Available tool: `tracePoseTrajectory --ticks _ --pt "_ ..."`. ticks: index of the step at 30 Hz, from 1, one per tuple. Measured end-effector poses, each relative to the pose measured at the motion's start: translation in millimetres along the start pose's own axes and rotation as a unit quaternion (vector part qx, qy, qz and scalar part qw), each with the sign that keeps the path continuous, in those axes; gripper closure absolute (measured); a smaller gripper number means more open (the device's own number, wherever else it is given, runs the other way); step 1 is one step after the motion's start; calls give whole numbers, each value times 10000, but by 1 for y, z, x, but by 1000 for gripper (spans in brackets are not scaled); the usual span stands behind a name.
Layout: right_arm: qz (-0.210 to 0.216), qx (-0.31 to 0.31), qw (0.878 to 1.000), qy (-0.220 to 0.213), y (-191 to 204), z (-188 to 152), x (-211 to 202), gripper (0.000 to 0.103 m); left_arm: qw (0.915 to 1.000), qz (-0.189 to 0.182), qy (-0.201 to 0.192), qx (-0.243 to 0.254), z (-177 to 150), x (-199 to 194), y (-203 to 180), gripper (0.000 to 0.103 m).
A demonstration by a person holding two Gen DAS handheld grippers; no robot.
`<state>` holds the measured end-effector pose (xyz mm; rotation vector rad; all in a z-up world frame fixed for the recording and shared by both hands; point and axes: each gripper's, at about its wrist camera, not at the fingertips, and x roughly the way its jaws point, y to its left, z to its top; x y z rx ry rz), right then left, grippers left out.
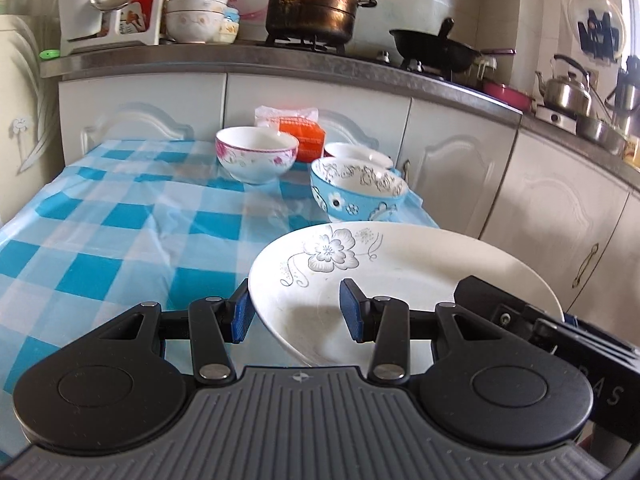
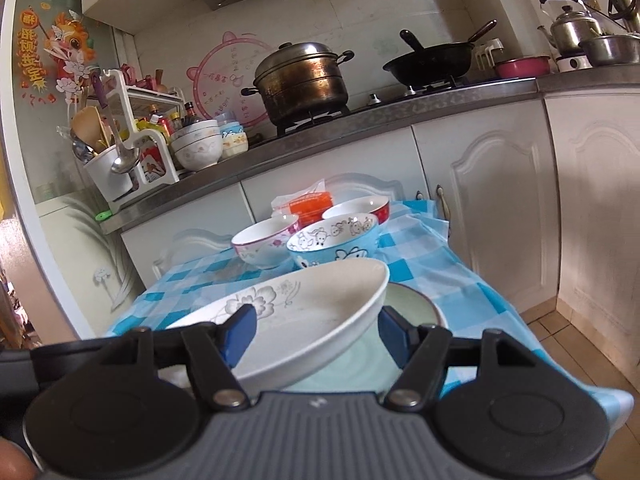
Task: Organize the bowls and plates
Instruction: 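Lift the white plate and carry it toward the green plate stack, then lower the white plate onto the green plate and open left gripper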
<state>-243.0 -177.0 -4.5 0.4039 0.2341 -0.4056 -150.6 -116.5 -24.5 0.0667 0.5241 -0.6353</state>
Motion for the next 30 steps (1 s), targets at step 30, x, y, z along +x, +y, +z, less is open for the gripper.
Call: tracePoseTrajectory --ticks 30 --pt "-358 8 9992 160 -27 -15 13 34 9988 61 71 489 -14 14 -14 57"
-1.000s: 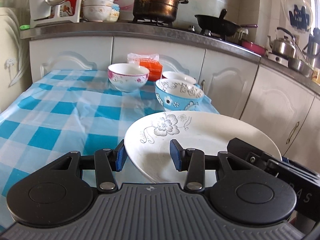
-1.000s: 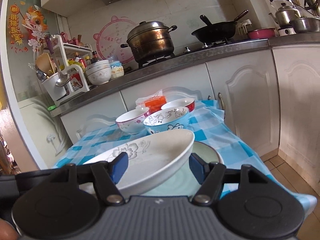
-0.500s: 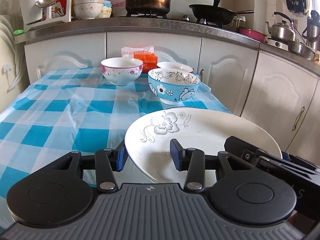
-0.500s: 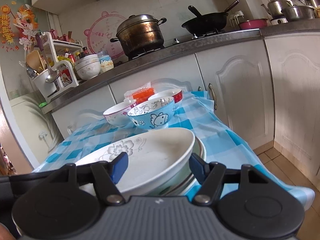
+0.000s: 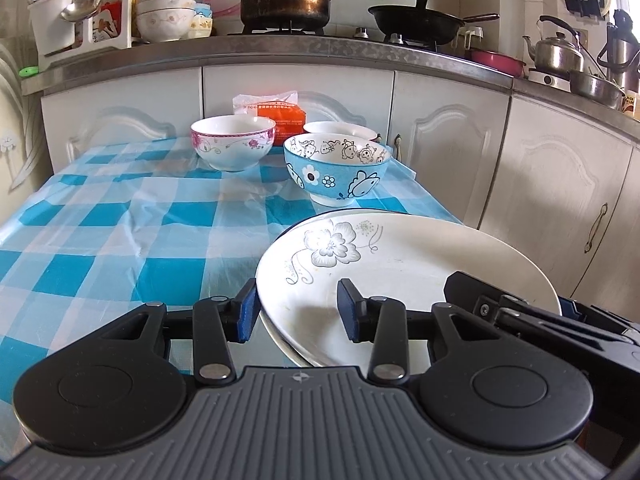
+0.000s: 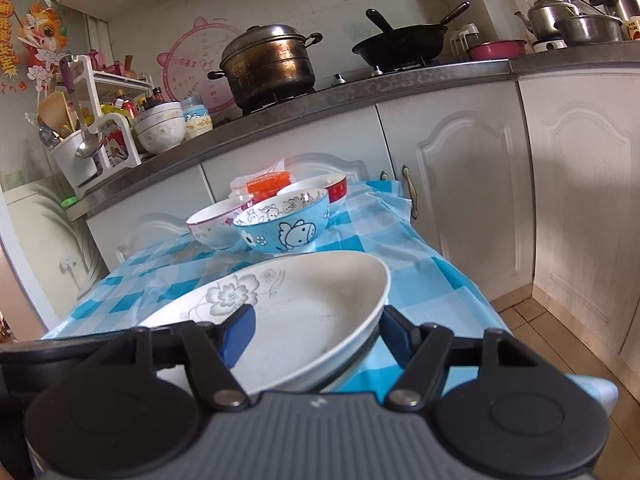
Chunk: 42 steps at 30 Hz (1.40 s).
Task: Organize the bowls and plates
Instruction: 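Lower the white plate onto the green plate and open left gripper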
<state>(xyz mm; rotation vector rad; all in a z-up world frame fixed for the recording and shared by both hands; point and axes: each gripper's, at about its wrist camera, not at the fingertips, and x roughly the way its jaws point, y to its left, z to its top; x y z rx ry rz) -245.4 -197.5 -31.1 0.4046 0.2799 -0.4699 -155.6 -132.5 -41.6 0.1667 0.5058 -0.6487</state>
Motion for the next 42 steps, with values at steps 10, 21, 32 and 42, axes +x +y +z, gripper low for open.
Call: tracePoseTrajectory --ticks 10,21,32,42 --pt "-88 -117 9997 -210 1 -4 -3 20 9999 50 -39 -81 -4 0 7 54" --pt "-134 35 9998 -139 -7 -6 6 20 9997 118 -51 -217 -2 6 11 48" --pt "-238 201 9995 -107 -12 -4 8 6 9991 263 -88 -310 -1 -2 21 26" --pt "-281 116 9995 -123 0 2 -1 1 9989 351 -197 -254 -4 -27 30 4"
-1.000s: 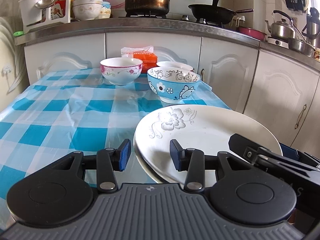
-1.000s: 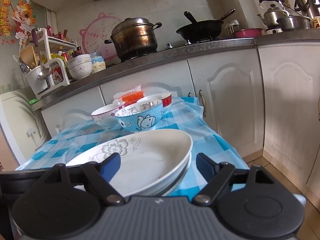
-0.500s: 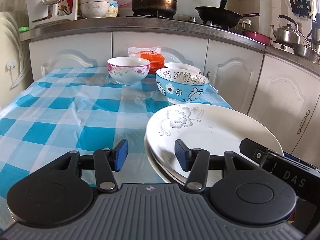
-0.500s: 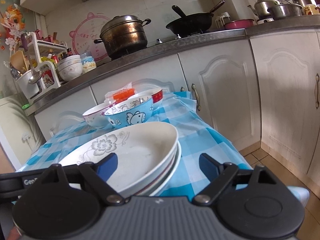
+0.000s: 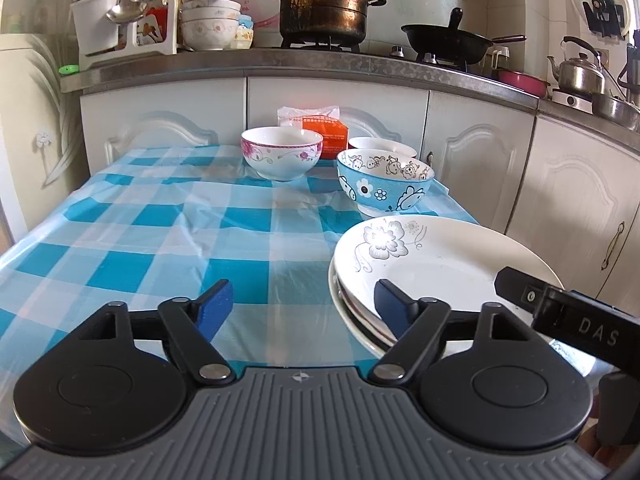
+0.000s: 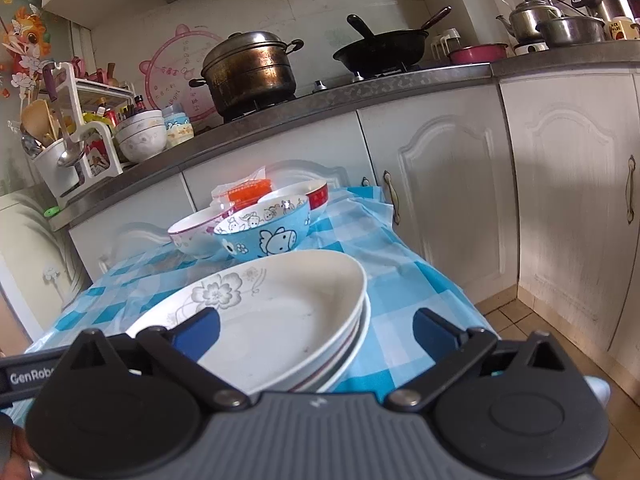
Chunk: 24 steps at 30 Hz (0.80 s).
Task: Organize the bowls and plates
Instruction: 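Lower the white plate onto the green plate and open left gripper, then move the left gripper to the pink-flowered white bowl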
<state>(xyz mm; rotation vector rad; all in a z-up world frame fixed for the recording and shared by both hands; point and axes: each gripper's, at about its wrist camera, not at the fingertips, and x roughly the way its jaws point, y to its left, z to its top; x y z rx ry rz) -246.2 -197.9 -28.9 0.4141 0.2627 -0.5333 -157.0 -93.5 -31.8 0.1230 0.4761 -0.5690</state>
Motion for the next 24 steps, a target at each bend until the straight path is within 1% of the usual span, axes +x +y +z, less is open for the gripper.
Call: tracePoseTrajectory --ticks 4,8,14,24 --pt "-37 -37 10000 39 5 1 -3 1 10000 -4 -24 -24 1 -9 2 3" --pt "-50 -79 9999 83 9 3 -6 1 9998 152 105 11 -1 -14 7 2" --pt "-17 -112 9999 107 17 6 -12 1 9993 292 204 -93 -7 -23 21 2" --pt "79 -173 9997 184 36 10 -23 1 9984 513 103 -213 -6 -52 38 0"
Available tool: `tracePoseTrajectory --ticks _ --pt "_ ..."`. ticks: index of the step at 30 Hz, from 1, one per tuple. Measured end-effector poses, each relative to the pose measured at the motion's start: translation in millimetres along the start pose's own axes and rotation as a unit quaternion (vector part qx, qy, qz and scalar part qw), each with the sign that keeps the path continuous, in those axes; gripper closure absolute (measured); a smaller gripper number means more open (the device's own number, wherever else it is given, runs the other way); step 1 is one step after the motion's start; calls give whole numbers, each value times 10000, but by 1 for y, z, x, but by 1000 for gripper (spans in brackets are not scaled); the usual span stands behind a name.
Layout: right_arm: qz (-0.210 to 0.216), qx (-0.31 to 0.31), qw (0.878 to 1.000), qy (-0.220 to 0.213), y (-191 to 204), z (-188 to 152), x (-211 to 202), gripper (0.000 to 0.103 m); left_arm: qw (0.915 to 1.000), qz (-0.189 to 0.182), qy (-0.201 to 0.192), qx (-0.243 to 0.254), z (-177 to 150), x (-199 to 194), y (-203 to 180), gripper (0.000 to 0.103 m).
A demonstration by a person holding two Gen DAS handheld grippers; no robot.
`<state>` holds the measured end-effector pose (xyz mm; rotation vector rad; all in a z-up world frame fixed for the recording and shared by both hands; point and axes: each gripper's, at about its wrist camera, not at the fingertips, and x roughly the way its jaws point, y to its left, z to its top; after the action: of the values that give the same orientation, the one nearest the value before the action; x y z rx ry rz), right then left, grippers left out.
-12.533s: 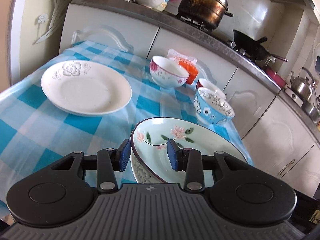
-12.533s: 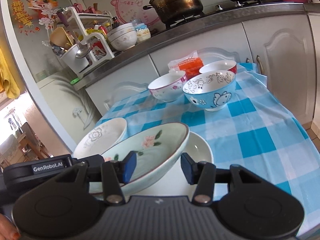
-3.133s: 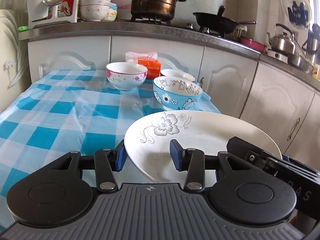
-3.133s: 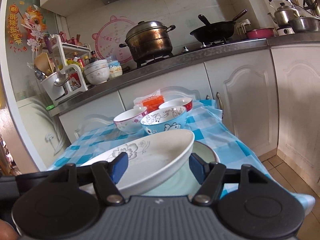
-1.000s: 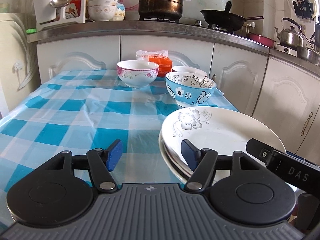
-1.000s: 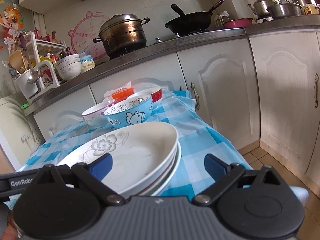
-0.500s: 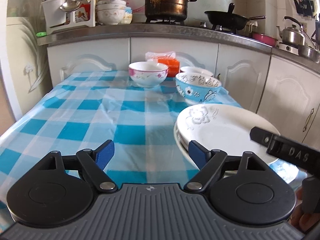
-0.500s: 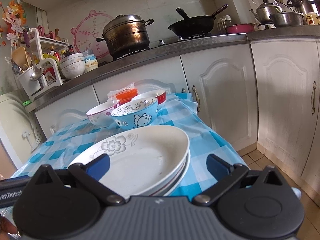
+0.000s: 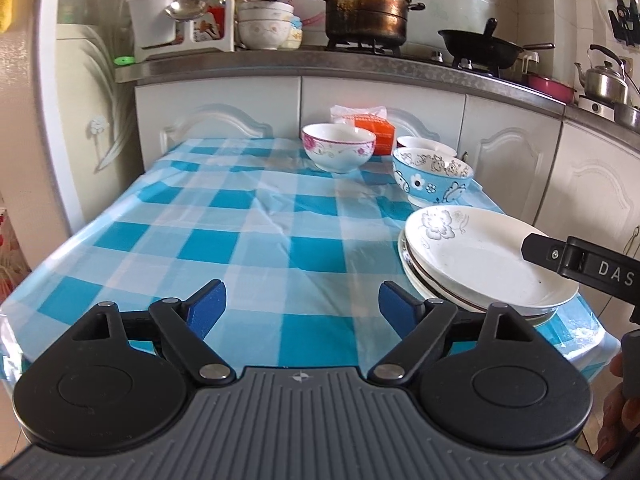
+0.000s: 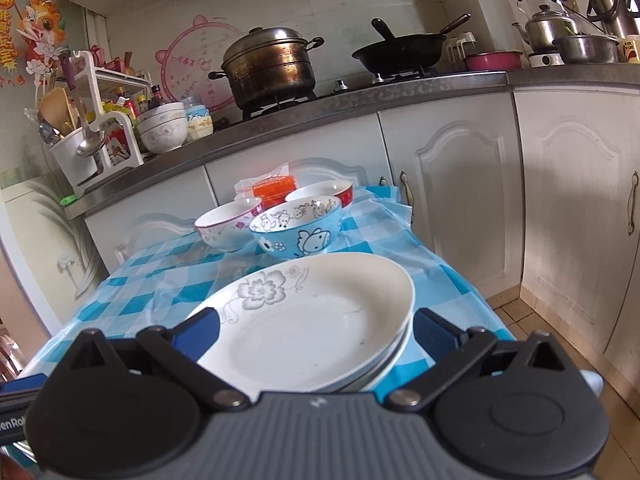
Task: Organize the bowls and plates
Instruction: 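Move the left gripper to the pink-flowered white bowl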
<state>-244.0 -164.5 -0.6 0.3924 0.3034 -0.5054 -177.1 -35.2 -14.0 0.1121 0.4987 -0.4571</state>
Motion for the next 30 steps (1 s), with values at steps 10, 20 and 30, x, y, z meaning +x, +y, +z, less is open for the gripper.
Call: tracePoseTrajectory --ticks 10,20,30 --pt "178 -272 9995 16 25 6 -19 1 9995 79 -297 -74 8 -39 12 0" --pt "413 -690 9966 163 53 13 -44 1 9966 160 -779 -204 27 -87 27 0" --pt "444 -713 9942 678 62 58 -51 1 9920 -78 -1128 -556 82 -99 53 0"
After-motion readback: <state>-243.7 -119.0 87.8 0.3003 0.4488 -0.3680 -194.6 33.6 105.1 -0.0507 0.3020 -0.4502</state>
